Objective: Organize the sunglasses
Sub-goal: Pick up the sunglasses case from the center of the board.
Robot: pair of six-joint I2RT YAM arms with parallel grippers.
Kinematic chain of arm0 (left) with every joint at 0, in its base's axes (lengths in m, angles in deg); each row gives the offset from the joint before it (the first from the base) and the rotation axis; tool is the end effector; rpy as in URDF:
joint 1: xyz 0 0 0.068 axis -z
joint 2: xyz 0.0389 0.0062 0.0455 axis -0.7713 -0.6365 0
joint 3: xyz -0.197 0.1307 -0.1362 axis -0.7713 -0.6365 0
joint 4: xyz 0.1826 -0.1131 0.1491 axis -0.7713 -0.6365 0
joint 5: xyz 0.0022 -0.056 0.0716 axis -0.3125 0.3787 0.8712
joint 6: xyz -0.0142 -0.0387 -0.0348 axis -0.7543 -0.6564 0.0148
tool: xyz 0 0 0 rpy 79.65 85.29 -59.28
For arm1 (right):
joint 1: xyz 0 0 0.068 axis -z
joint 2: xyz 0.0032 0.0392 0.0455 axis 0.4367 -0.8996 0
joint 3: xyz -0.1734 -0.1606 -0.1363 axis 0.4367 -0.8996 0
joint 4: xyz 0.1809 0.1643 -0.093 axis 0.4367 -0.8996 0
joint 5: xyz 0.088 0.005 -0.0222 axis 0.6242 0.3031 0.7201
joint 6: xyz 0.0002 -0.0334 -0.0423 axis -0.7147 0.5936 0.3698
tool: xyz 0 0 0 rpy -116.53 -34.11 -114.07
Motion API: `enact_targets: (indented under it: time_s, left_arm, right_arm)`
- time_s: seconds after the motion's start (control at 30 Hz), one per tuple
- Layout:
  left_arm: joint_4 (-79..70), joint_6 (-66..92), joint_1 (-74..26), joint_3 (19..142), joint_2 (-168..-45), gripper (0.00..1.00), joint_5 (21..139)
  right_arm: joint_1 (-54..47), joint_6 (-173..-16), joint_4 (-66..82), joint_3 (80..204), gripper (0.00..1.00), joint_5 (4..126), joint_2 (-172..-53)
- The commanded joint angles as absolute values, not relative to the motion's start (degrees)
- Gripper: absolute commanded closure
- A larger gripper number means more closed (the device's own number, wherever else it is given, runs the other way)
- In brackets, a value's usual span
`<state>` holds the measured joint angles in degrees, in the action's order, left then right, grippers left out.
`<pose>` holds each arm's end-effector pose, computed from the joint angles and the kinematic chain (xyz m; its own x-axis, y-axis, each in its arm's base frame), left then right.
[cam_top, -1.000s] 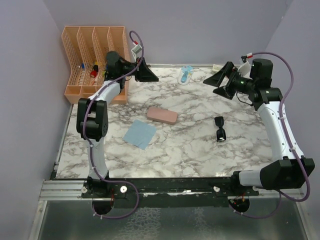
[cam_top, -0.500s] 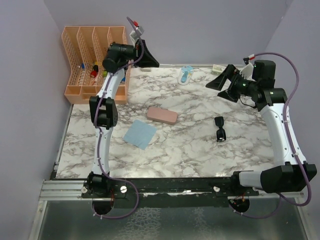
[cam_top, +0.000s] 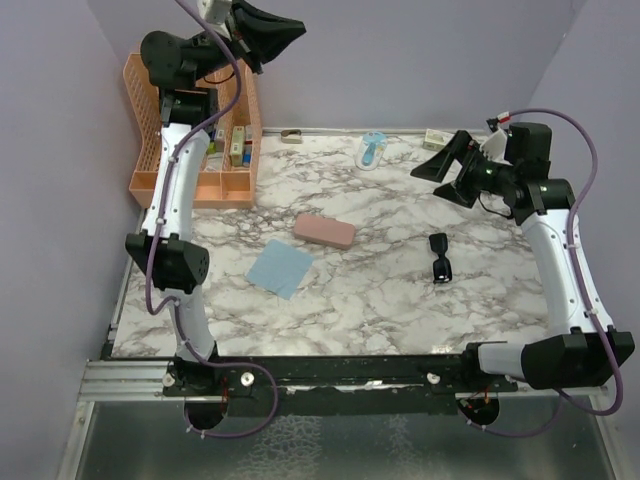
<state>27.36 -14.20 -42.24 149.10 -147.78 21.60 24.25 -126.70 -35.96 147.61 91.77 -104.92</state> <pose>0.3767 -0.0874 0.5778 0.3155 -0.2971 -0.9012 0.9459 0.1743 0.2737 0.2637 0.0275 0.3951 -0.7648 0.4975 -0.4094 0.0131 0.6473 0.7621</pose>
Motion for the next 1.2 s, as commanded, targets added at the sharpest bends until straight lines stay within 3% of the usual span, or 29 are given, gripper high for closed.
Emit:
enact_targets:
  time_s: [0.0, 0.13, 0.2, 0.27, 0.37, 0.4, 0.43, 0.47, 0.5, 0.57, 0.67, 0.73, 0.83, 0.97, 1.17]
  left_arm:
    - [-0.9, 27.2, -36.7, 139.6, -138.9, 1.0, 53.0]
    - [-8.7, 32.8, -34.8, 134.2, -137.3, 1.0, 66.7]
    - [-13.6, 44.5, -34.5, 127.5, -136.2, 1.0, 63.3]
    - [-29.2, 63.5, -33.3, 125.1, -137.0, 1.0, 58.1]
    - [-40.4, 76.0, -30.7, 118.5, -135.8, 1.0, 63.6]
    - [-40.7, 78.7, -30.6, 115.4, -134.5, 0.95, 63.6]
    - [-40.1, 81.2, -30.6, 111.4, -132.8, 0.7, 63.4]
    - [-39.2, 84.4, -30.6, 107.4, -131.2, 0.53, 62.9]
    - [-38.7, 87.2, -30.6, 104.3, -129.7, 0.45, 62.1]
    - [-40.5, 90.1, -30.6, 101.8, -129.0, 0.37, 59.4]
    - [-50.8, 92.7, -30.6, 106.2, -133.2, 0.15, 55.1]
    - [-58.5, 95.0, -30.7, 110.3, -137.0, 0.07, 53.3]
    - [-64.7, 97.2, -30.6, 114.6, -142.1, 0.01, 52.0]
    - [-69.6, 104.9, -30.5, 115.3, -145.5, 0.01, 50.3]
    - [-58.6, 100.9, -27.7, 108.3, -144.6, 0.02, 56.6]
  right_arm:
    - [24.6, -127.6, -35.5, 148.6, 0.05, 91.5, -102.8]
    - [24.7, -127.5, -36.4, 148.1, 0.05, 89.5, -101.7]
    - [24.6, -128.0, -35.3, 146.6, 0.05, 89.7, -100.9]
    - [24.7, -128.6, -34.7, 145.2, 0.05, 90.1, -100.4]
    - [24.7, -128.4, -34.9, 144.3, 0.06, 90.2, -99.8]
    - [24.7, -128.3, -35.0, 144.0, 0.06, 90.1, -99.5]
    - [24.7, -128.3, -34.9, 143.5, 0.06, 90.0, -99.1]
    - [24.7, -128.3, -34.7, 142.9, 0.06, 90.1, -98.7]
    - [24.6, -128.4, -34.4, 142.2, 0.06, 90.2, -98.4]
    - [24.7, -128.6, -34.0, 141.0, 0.06, 90.7, -97.8]
    - [24.7, -128.9, -33.4, 139.4, 0.06, 91.6, -97.2]
    - [24.7, -128.9, -33.3, 138.6, 0.06, 92.1, -96.8]
    - [24.7, -128.5, -33.8, 137.7, 0.06, 92.1, -96.1]
    - [24.7, -128.4, -33.6, 135.4, 0.06, 92.5, -95.0]
    - [24.6, -128.4, -33.5, 133.4, 0.06, 92.7, -94.4]
